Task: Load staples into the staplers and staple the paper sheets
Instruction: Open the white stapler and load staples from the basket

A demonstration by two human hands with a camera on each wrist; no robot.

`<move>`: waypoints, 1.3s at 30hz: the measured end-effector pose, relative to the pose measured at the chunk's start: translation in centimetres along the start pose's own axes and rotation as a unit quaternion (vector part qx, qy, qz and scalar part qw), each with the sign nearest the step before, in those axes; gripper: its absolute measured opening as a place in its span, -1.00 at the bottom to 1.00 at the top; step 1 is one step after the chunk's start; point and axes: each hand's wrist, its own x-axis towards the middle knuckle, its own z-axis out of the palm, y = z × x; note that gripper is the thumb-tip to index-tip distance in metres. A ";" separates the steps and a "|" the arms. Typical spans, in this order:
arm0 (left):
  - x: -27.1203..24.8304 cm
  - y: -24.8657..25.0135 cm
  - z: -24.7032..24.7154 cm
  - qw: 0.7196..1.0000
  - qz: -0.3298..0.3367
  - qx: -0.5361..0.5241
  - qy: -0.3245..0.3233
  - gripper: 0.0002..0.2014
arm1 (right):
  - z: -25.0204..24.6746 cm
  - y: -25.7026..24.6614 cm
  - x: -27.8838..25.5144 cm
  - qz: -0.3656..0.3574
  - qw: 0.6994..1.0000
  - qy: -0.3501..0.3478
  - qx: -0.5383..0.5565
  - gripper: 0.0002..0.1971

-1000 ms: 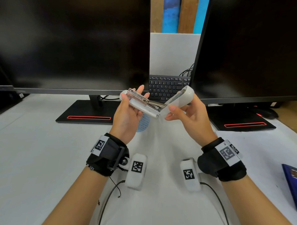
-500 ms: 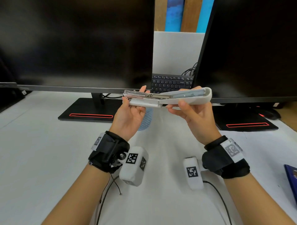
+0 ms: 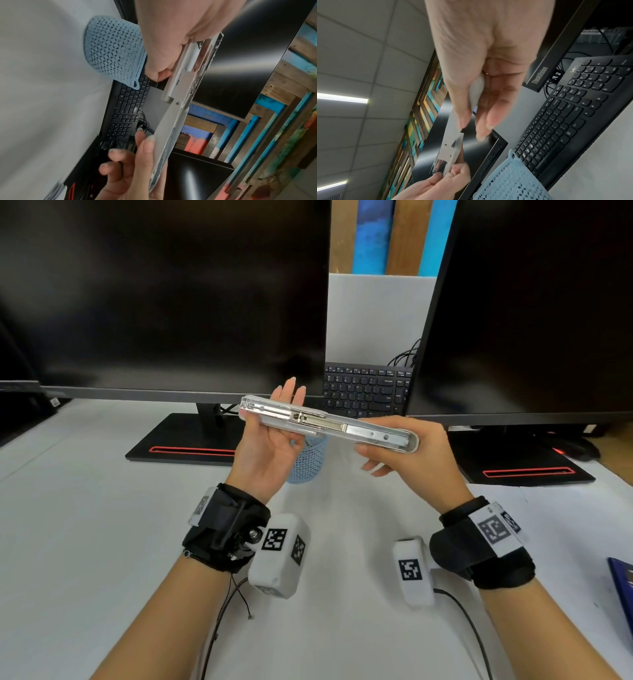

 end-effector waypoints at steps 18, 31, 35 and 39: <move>0.3 -1.7 -0.1 0.993 0.014 -0.110 0.029 -0.54 | 3.7 1.1 0.3 0.088 0.966 -0.220 -0.099 -0.70; 0.9 3.1 -1.6 0.991 0.076 -0.059 0.088 -0.51 | 2.6 -0.5 6.7 0.001 0.918 -0.208 -0.337 -0.72; 0.9 3.2 -2.1 0.992 0.042 -0.059 0.102 -0.57 | 5.3 1.0 7.8 -0.036 0.851 -0.282 -0.442 -0.62; 0.9 3.4 -2.5 0.992 0.021 -0.056 0.113 -0.55 | 4.9 1.5 8.2 -0.019 0.840 -0.286 -0.460 -0.66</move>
